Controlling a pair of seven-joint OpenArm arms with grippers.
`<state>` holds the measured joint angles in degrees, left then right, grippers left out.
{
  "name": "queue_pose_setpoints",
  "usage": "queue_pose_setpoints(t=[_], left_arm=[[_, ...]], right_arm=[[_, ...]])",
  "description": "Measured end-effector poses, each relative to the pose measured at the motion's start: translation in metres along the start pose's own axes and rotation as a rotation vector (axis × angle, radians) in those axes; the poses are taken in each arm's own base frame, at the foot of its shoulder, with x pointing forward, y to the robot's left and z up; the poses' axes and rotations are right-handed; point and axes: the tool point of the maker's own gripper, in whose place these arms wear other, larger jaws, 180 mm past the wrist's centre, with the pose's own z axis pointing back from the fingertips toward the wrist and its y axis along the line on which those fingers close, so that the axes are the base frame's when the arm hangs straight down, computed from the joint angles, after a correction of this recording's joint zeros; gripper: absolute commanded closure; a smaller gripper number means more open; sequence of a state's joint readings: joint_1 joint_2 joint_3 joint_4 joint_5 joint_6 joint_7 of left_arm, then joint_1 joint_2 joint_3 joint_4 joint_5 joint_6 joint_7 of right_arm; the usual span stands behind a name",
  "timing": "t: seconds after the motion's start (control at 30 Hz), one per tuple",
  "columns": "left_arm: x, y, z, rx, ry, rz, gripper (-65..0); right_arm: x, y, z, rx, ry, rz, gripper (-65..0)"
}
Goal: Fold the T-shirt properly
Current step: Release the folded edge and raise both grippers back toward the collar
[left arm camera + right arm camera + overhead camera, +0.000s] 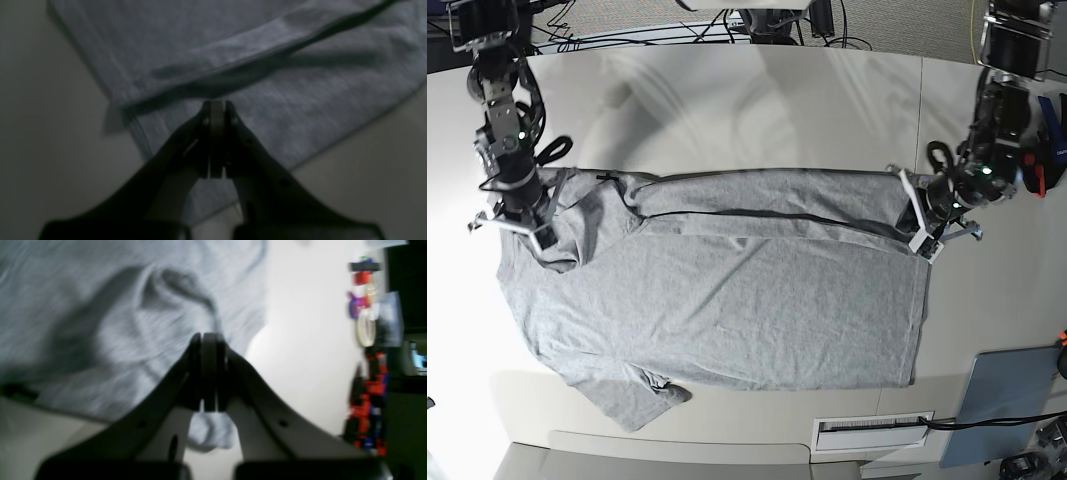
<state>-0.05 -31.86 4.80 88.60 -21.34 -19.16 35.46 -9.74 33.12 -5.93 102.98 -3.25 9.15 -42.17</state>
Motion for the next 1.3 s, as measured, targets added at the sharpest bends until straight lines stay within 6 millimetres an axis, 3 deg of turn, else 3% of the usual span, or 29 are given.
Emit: queue_pose_setpoints(t=[0.1,0.23,0.47,0.6,0.87,1.17,1.3], left_arm=[[0.005,-0.01,-0.01,0.004,-0.032,0.045,0.0],[-0.014,-0.026,-0.024,-0.023,0.014,0.087,0.0],[-0.022,-0.033,-0.027,-0.03,-0.009,0.137,0.0],[-0.037,-0.044,-0.021,-0.043,-0.027,0.169,0.0],[-0.052,-0.068,-0.008,-0.104,-0.039,0.175,0.0],[-0.073,-0.094,0.015,-0.15,-0.015,0.187,0.0],[-0.093,-0.102,0.035,-0.198,0.006,0.207,0.0]], right_arm=[[-0.006,0.011,-0.008,0.017,0.008,-0.037,0.0],[-0.028,0.03,-0.021,0.051,0.063,-0.084,0.0],[-0.056,0.043,-0.022,0.074,0.161,-0.092,0.0],[-0.074,0.057,-0.014,0.101,0.192,-0.079,0.0],[-0.09,0.063,-0.002,0.092,0.212,-0.037,0.0],[-0.105,0.084,0.037,0.139,0.238,0.011,0.0],[-0.125,0.078,0.06,0.138,0.287,0.007,0.0]])
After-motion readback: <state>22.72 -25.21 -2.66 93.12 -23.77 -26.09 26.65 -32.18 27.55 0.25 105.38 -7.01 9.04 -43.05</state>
